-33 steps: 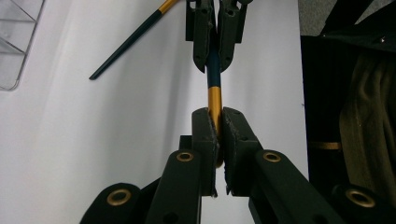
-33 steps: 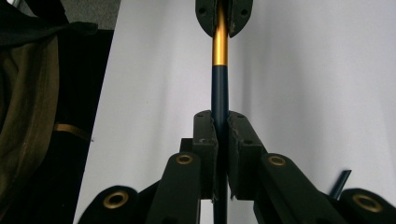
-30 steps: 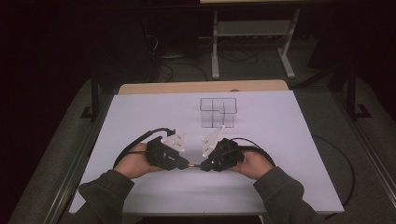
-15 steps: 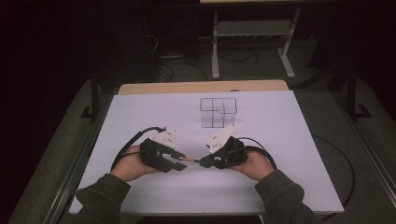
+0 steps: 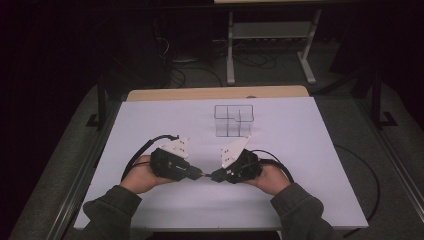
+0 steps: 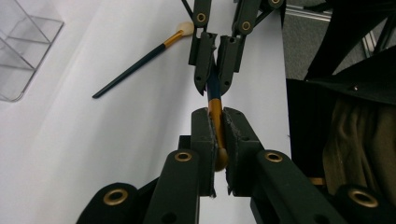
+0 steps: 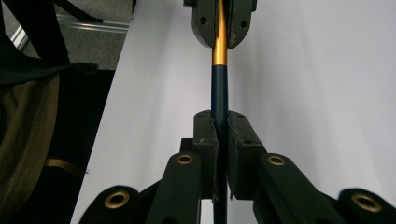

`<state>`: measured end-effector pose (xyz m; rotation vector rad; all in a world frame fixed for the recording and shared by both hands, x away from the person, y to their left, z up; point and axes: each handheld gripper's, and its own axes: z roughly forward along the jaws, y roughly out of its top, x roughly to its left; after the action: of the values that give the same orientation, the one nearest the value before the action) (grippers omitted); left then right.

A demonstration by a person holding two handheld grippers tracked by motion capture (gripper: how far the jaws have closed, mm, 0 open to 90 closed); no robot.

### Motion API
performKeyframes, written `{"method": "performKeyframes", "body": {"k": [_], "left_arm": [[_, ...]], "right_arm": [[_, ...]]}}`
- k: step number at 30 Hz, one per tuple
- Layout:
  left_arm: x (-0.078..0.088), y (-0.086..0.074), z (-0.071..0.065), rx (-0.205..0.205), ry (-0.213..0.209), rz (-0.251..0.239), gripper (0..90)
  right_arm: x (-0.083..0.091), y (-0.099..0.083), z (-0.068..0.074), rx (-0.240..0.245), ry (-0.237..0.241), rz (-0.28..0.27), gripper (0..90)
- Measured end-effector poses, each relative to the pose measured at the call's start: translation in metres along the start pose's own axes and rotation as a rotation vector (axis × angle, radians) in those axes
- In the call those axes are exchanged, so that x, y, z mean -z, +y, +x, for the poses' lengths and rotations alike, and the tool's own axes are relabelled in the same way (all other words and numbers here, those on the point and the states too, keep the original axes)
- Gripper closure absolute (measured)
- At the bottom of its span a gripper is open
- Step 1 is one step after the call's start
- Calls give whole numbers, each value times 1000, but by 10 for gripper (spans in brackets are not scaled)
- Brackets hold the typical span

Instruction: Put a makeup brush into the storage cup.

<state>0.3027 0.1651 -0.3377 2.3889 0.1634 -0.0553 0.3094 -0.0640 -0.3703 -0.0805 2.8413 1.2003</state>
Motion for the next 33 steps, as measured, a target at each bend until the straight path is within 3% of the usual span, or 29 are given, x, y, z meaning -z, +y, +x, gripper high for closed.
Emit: {"method": "performKeyframes", "body": {"k": [6,8,13,19,24,26,33], "left_arm": [[1,1,0,-11,-5,16,840],[2,1,0,-13,-1,26,841],[1,2,-1,-27,3,51,841],[-1,4,-2,-34,5,63,841],[2,2,-1,-23,1,38,818],[4,1,-1,1,-3,17,700],[7,-7,0,52,14,-35,644]], "right_arm": [[-1,2,2,4,4,10,812],[-1,5,4,10,-17,44,736],[1,9,5,-1,-9,86,691],[-5,11,6,-2,-17,130,776],[-8,9,6,4,-5,112,824],[-6,8,5,-4,-10,85,826],[-1,3,3,-28,-28,2,827]]}}
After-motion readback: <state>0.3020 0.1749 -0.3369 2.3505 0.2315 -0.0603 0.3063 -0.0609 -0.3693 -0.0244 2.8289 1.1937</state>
